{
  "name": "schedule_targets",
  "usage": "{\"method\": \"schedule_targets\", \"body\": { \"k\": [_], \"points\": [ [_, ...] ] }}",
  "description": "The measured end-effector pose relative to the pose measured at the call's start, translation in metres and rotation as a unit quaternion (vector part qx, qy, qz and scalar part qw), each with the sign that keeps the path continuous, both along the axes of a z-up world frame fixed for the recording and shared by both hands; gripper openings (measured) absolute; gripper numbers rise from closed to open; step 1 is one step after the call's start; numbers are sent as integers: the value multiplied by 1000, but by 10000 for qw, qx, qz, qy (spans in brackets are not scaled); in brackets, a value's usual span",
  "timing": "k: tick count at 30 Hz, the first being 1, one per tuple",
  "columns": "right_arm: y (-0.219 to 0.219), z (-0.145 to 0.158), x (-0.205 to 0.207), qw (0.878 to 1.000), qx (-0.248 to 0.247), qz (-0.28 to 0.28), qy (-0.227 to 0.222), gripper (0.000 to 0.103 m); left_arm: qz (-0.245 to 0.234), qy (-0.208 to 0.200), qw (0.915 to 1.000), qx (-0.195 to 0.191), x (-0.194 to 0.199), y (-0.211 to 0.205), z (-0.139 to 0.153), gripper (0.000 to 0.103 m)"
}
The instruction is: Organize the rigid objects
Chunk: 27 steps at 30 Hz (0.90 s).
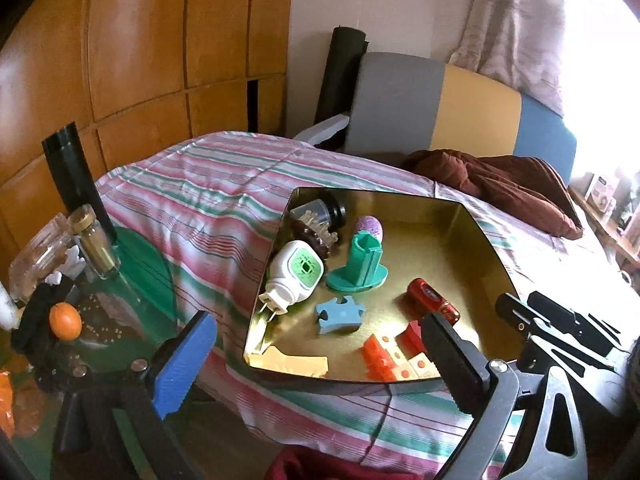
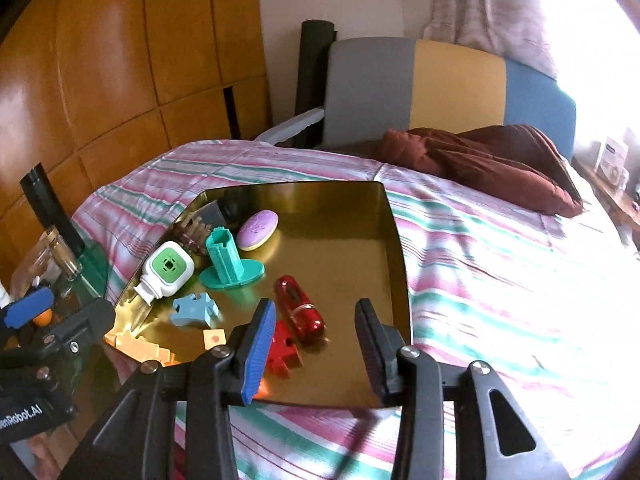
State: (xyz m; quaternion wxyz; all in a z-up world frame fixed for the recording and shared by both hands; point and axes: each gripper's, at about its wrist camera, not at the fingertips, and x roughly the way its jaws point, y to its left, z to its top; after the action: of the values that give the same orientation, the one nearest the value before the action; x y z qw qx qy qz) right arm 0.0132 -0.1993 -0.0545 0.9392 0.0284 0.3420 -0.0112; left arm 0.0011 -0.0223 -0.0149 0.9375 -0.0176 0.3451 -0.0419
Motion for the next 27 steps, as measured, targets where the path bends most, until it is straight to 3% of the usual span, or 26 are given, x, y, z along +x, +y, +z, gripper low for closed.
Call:
{"method": "schedule_targets", "body": {
  "k": [6, 27],
  "points": [
    [-6, 2, -8, 9996, 19, -251, -132, 42, 75, -228, 9995, 221, -14, -7, 7, 103],
    [9, 7, -17, 9996, -130, -88, -239, 42, 98, -382, 9992, 100, -25, 3, 10, 99]
  ]
}}
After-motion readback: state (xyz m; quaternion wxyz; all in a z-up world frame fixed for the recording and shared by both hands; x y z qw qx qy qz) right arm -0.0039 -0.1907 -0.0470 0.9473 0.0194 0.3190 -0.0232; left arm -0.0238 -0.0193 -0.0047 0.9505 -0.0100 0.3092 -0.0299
